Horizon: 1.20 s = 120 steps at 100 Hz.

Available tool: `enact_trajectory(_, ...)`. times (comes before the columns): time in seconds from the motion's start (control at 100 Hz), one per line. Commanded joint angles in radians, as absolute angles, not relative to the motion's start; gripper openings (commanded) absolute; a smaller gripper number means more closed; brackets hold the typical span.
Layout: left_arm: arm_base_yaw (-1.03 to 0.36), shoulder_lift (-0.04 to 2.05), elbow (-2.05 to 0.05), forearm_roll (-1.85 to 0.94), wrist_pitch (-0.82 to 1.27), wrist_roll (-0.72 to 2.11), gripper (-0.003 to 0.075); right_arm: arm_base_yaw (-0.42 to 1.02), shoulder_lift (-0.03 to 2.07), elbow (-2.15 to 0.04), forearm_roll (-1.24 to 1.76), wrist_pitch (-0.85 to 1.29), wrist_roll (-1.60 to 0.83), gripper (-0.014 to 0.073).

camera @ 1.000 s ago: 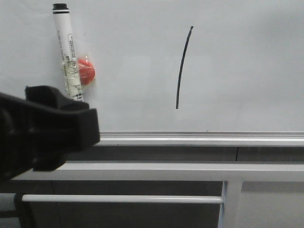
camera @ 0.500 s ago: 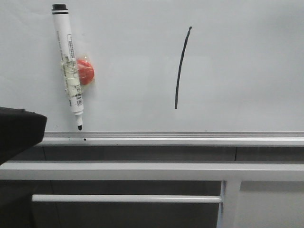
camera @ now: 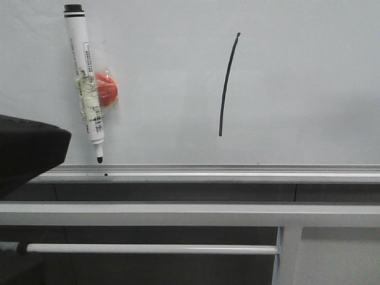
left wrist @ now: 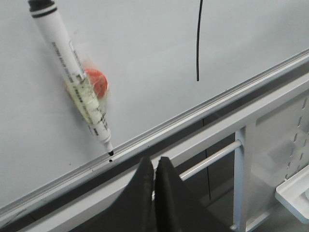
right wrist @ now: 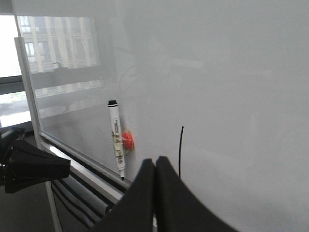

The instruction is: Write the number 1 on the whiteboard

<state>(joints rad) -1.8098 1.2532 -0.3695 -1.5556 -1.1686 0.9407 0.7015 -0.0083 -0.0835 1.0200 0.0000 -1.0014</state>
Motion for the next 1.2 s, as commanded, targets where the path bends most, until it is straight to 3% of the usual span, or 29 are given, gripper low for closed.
enact_trajectory(0.0, -1.82, 1.236, -0.389, -1.471, -1.372, 0.942, -0.002, 0.694, -0.006, -0.109, 1.03, -0.029, -1.013, -0.0064)
enact_trajectory(0.76, -1.818, 1.228, -0.393, -1.323, -1.383, 0.969, -0.002, 0.694, -0.006, -0.109, 1.03, -0.033, -1.013, -0.0064)
enact_trajectory(1.19, -1.816, 1.118, -0.367, -1.142, -1.383, 0.969, -0.002, 0.694, -0.006, -0.109, 1.03, -0.033, -1.013, -0.0064)
